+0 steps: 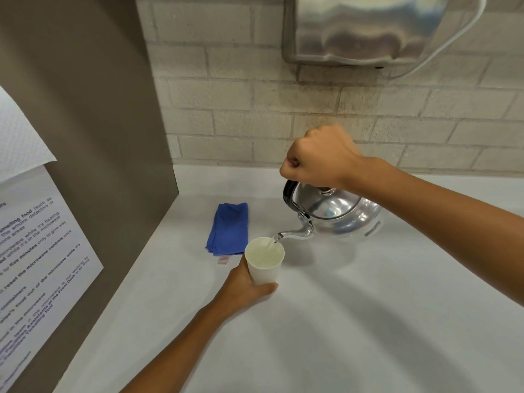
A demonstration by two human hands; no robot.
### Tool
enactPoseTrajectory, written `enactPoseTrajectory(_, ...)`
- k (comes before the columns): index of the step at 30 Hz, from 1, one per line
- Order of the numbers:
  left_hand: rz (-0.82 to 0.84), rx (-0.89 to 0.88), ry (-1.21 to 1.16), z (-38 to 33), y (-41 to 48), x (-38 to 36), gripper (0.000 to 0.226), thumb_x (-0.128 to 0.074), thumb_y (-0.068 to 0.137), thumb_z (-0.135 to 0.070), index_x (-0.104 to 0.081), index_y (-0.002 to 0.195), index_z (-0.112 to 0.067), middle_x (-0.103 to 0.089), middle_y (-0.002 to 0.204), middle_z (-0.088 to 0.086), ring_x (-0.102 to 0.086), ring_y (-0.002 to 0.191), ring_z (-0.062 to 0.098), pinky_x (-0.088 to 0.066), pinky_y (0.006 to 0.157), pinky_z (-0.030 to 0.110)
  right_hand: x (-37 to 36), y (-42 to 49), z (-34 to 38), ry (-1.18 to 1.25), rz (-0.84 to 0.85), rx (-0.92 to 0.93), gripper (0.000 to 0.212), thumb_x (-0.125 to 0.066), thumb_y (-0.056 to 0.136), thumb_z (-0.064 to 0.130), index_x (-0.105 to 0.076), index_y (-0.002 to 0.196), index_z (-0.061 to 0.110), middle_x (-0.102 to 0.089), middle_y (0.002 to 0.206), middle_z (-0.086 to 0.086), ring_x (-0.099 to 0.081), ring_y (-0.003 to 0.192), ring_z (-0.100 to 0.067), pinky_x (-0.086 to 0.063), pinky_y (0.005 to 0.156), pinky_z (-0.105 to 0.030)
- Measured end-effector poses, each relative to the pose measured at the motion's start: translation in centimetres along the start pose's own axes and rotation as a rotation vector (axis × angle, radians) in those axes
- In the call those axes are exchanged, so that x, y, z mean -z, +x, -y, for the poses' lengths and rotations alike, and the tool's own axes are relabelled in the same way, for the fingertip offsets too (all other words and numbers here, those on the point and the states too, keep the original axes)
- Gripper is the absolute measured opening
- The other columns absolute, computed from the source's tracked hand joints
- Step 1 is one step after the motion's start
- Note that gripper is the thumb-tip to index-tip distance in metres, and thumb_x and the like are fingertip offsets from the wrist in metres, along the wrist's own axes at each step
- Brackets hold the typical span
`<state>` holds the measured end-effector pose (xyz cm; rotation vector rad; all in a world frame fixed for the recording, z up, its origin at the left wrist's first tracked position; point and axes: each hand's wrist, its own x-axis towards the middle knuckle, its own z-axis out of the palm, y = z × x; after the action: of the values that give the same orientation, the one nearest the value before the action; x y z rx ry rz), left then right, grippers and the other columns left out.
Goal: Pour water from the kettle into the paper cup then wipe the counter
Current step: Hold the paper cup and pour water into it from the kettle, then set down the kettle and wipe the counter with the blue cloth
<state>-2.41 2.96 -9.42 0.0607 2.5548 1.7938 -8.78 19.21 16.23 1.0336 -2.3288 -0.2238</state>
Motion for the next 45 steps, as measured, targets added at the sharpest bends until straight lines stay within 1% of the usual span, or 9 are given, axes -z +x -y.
enactPoseTrajectory(7, -0.009, 0.007, -0.001, -0.1, -0.2, 0.1, 0.068, -0.082, 0.062, -0.034, -0.037, 0.112, -0.045, -0.052, 0.107, -0.028, -0.054, 0.095, -0.010, -0.042, 0.066, -0.002, -3.2, -1.2, -1.8, 0.247, 0.007, -0.243, 0.046, -0.052, 0.074, 0.022, -0.023, 0.040, 0.017, -0.020, 0.038, 0.004, -0.019, 0.038, -0.014, -0.019, 0.043, -0.021)
enactPoseTrajectory(11, -0.013, 0.011, -0.009, 0.0, -0.2, 0.1, 0.069, -0.083, 0.061, -0.035, -0.038, 0.113, -0.044, -0.053, 0.108, -0.026, -0.054, 0.095, -0.014, -0.043, 0.067, -0.001, -5.3, -1.5, -3.2, 0.376, 0.010, -0.413, 0.048, -0.055, 0.075, 0.024, -0.027, 0.037, 0.017, -0.025, 0.036, 0.004, -0.022, 0.038, -0.015, -0.026, 0.046, -0.025)
enactPoseTrajectory(14, -0.009, 0.020, -0.007, 0.1, -0.3, 0.1, 0.075, -0.083, 0.061, -0.037, -0.037, 0.120, -0.038, -0.054, 0.107, -0.024, -0.055, 0.096, -0.008, -0.043, 0.067, -0.001, -7.0, -1.3, -4.1, 0.444, 0.023, -0.522, 0.048, -0.055, 0.075, 0.027, -0.029, 0.037, 0.018, -0.026, 0.037, 0.004, -0.024, 0.039, -0.015, -0.022, 0.045, -0.025)
enactPoseTrajectory(20, -0.004, 0.021, 0.001, 0.2, -0.2, 0.1, 0.074, -0.082, 0.061, -0.037, -0.040, 0.121, -0.036, -0.055, 0.109, -0.022, -0.054, 0.096, -0.014, -0.043, 0.069, 0.000, -10.3, -0.1, -5.7, 0.580, -0.005, -0.777, 0.040, -0.056, 0.079, 0.031, -0.051, 0.047, 0.010, -0.048, 0.049, -0.006, -0.041, 0.045, -0.020, -0.029, 0.046, -0.024)
enactPoseTrajectory(24, -0.005, 0.040, -0.002, 0.1, -0.3, 0.1, 0.064, -0.082, 0.058, -0.040, -0.041, 0.107, -0.047, -0.057, 0.107, -0.022, -0.053, 0.093, -0.017, -0.043, 0.067, 0.000, -11.5, 0.7, -6.0, 0.595, -0.038, -0.879, 0.048, -0.055, 0.078, 0.029, -0.033, 0.038, 0.016, -0.034, 0.040, -0.001, -0.032, 0.038, -0.017, -0.025, 0.044, -0.024)
enactPoseTrajectory(26, -0.005, 0.041, -0.003, 0.1, -0.3, 0.1, 0.064, -0.081, 0.057, -0.042, -0.042, 0.106, -0.047, -0.058, 0.106, -0.022, -0.053, 0.094, -0.017, -0.043, 0.067, 0.000, -11.9, 1.1, -6.0, 0.611, -0.041, -0.911, 0.047, -0.055, 0.077, 0.028, -0.032, 0.037, 0.016, -0.031, 0.038, 0.001, -0.030, 0.038, -0.016, -0.026, 0.045, -0.025)
enactPoseTrajectory(30, 0.000, 0.041, -0.008, 0.2, -0.3, 0.1, 0.067, -0.081, 0.055, -0.046, -0.041, 0.109, -0.049, -0.058, 0.110, -0.021, -0.053, 0.098, -0.014, -0.044, 0.068, 0.001, -13.1, 1.5, -6.1, 0.632, -0.037, -0.934, 0.040, -0.053, 0.077, 0.027, -0.042, 0.041, 0.013, -0.037, 0.040, 0.000, -0.034, 0.040, -0.017, -0.028, 0.046, -0.025)
enactPoseTrajectory(36, 0.005, 0.047, 0.000, 0.2, -0.3, 0.1, 0.067, -0.081, 0.057, -0.045, -0.040, 0.110, -0.049, -0.056, 0.110, -0.022, -0.052, 0.097, -0.016, -0.043, 0.068, 0.000, -14.2, 1.6, -6.0, 0.610, -0.018, -0.929, 0.047, -0.053, 0.077, 0.027, -0.033, 0.036, 0.016, -0.032, 0.037, 0.001, -0.030, 0.036, -0.016, -0.025, 0.044, -0.023)
enactPoseTrajectory(45, 0.009, 0.046, 0.003, 0.0, -0.4, 0.2, 0.067, -0.082, 0.059, -0.042, -0.040, 0.111, -0.047, -0.056, 0.111, -0.021, -0.053, 0.099, -0.013, -0.044, 0.069, 0.001, -14.9, 1.5, -6.8, 0.626, 0.027, -0.999, 0.042, -0.052, 0.077, 0.027, -0.037, 0.039, 0.015, -0.036, 0.040, 0.001, -0.033, 0.038, -0.017, -0.026, 0.046, -0.024)
